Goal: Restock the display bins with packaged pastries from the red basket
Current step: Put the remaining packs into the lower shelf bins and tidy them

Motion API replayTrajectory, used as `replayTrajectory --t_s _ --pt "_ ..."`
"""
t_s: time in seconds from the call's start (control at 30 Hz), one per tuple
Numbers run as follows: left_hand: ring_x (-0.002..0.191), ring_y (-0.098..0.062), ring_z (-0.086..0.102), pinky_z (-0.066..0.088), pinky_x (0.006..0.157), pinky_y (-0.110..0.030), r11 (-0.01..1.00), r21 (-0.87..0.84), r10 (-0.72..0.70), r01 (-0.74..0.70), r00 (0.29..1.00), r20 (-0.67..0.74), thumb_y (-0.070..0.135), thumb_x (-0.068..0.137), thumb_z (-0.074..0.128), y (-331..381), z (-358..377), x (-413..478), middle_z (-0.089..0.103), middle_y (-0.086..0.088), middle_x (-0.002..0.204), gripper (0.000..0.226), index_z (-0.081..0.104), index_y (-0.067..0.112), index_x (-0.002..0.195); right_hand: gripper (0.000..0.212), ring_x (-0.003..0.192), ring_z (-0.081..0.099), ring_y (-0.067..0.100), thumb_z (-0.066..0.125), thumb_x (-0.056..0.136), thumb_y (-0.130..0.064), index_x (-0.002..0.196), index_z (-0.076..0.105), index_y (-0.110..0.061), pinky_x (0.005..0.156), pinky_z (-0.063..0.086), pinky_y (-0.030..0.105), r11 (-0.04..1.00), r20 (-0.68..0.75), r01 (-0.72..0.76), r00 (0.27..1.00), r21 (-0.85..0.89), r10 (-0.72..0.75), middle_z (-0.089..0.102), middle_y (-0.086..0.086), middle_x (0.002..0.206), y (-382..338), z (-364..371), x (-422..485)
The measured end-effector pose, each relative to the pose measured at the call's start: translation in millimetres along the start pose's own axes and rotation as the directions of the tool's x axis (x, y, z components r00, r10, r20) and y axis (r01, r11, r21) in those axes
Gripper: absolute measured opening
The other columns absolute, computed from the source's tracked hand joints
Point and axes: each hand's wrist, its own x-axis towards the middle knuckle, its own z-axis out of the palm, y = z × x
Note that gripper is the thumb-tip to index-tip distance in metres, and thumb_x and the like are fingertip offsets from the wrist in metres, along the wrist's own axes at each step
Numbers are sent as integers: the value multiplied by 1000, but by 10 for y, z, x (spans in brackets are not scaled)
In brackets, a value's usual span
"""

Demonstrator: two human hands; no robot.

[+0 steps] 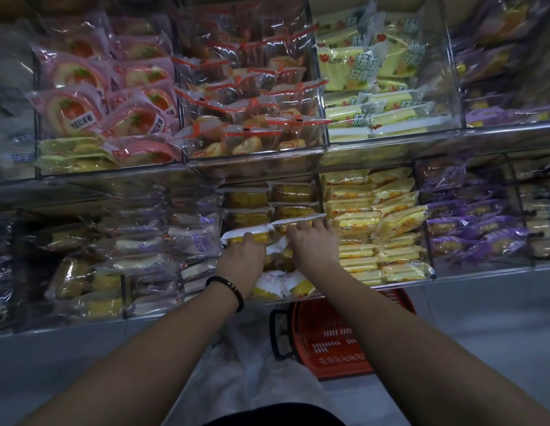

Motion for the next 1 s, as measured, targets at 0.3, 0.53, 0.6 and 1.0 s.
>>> replayTrajectory --t_s 0.3,0.53,0.6,1.0 --pt "101 -29 71 55 77 -38 995 86 56 -59 998 37 9 106 46 38 29 104 60 -9 120 27 72 15 111 41 139 44 33 70 93 -20 132 60 -23 82 55 45 997 43 -72 997 42 70 61 0 135 -40 54 81" --pt "104 -34 70 56 75 -40 999 8 34 -35 998 53 7 104 45 -50 19 260 62 -12 121 27 67 14 119 31 129 49 34 69 92 -31 120 65 -18 80 54 42 976 -27 -43 998 213 50 65 5 124 58 192 107" --pt "96 -35 71 60 76 -43 989 -146 -32 32 999 6 8 103 50 -132 -10 279 66 -13 113 22 69 13 112 44 124 53 31 75 87 -38 123 60 -16 81 54 42 951 -59 8 998 310 10 64 7 124 152 230 53" --pt "112 -22 55 52 90 -40 929 -231 248 -290 949 -194 61 84 68 -300 540 -570 61 5 121 55 60 32 131 64 131 44 26 71 77 -43 137 53 -30 105 42 45 911 -58 406 914 68 -402 53 -1 135 586 451 -555"
